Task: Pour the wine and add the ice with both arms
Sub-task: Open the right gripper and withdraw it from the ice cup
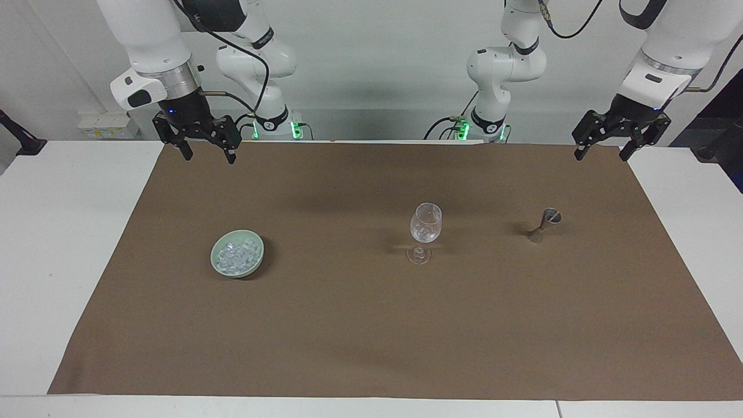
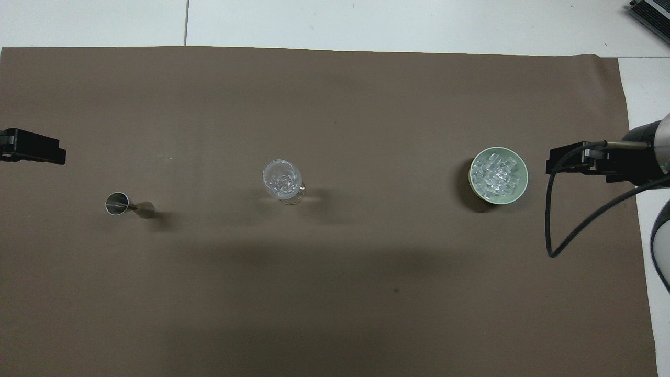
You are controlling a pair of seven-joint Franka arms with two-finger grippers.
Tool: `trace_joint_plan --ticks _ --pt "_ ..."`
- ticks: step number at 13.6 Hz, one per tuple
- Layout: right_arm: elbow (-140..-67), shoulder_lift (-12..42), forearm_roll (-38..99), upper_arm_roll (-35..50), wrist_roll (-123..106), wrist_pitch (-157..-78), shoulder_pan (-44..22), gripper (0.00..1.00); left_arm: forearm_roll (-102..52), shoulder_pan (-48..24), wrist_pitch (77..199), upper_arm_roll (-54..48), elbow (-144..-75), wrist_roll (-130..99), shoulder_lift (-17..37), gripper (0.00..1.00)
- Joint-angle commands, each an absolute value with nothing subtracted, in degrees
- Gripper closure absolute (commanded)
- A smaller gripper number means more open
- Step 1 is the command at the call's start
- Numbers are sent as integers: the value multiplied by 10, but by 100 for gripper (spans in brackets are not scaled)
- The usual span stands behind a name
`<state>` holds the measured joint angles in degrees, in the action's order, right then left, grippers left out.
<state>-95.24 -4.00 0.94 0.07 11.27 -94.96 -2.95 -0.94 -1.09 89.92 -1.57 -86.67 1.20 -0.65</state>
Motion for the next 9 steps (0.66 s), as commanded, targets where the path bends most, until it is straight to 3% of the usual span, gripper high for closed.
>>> trace_joint_plan --ticks 1,9 --pt "-984 -66 14 3 120 -966 -29 0 -4 -11 886 -14 -865 5 -4 0" --pt "-979 -63 6 2 101 -962 -38 0 -3 -11 877 -14 -861 6 -4 0"
